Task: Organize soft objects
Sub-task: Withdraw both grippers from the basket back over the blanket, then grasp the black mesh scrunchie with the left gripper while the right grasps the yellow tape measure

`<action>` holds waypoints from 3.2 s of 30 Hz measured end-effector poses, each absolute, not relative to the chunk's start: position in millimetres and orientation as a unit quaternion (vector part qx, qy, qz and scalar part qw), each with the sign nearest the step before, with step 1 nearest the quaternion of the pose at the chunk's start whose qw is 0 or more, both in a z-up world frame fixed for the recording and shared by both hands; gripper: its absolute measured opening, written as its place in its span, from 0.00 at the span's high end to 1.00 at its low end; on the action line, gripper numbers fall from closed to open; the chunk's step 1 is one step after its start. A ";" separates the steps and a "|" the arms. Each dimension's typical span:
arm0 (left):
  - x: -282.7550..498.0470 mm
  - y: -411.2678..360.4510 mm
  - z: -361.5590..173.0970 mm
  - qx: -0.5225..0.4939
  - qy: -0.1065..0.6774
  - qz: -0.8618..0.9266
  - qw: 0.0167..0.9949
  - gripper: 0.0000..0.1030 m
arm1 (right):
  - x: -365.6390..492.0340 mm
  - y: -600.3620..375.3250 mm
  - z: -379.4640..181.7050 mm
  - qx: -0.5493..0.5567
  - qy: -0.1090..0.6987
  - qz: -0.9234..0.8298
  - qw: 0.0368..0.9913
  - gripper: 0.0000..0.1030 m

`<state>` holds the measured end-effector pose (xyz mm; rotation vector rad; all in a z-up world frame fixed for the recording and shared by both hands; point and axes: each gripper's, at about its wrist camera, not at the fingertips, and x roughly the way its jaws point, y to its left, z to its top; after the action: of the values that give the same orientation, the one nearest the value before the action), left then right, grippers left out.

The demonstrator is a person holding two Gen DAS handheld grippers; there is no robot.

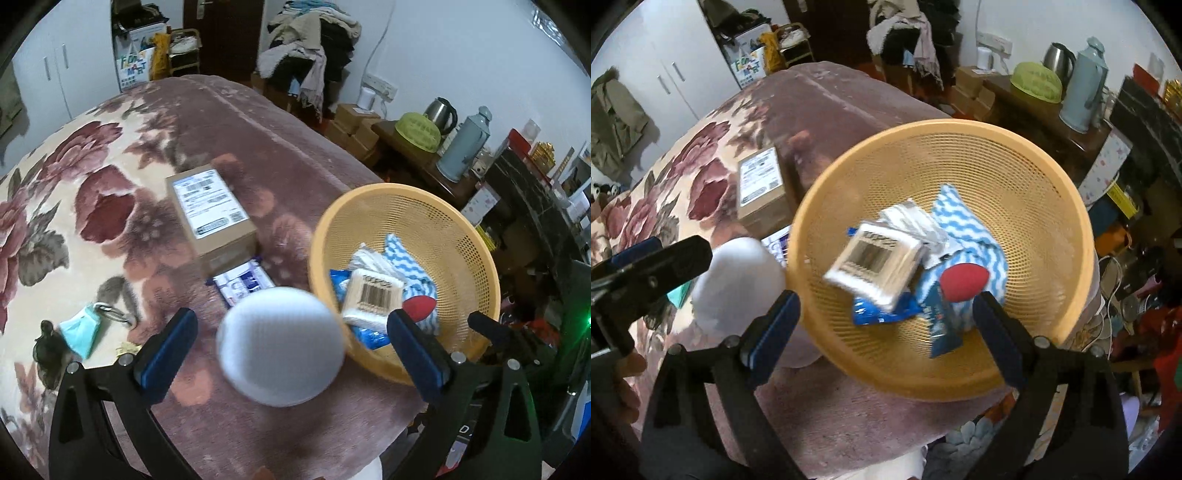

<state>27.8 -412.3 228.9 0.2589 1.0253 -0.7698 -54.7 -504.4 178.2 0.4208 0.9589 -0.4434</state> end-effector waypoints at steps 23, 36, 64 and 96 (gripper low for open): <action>83.5 -273.9 219.7 0.073 0.501 -0.290 0.812 0.01 | 6.8 -386.1 194.9 0.112 0.476 -0.152 0.859 0.07; 98.7 -204.4 192.7 0.067 0.519 -0.255 0.813 0.01 | 33.5 -321.4 181.9 0.077 0.495 -0.116 0.858 0.07; 99.5 -125.5 127.9 0.077 0.561 -0.209 0.797 0.01 | 41.4 -244.8 121.1 0.077 0.545 -0.071 0.832 0.06; 137.8 -49.2 59.2 0.001 0.607 -0.147 0.781 0.01 | 70.3 -259.1 66.4 0.092 0.572 -0.072 0.812 0.06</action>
<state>137.8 -49.2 59.2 0.0014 1.3120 -0.3170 70.3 -259.1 66.4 0.1969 1.2215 -0.1529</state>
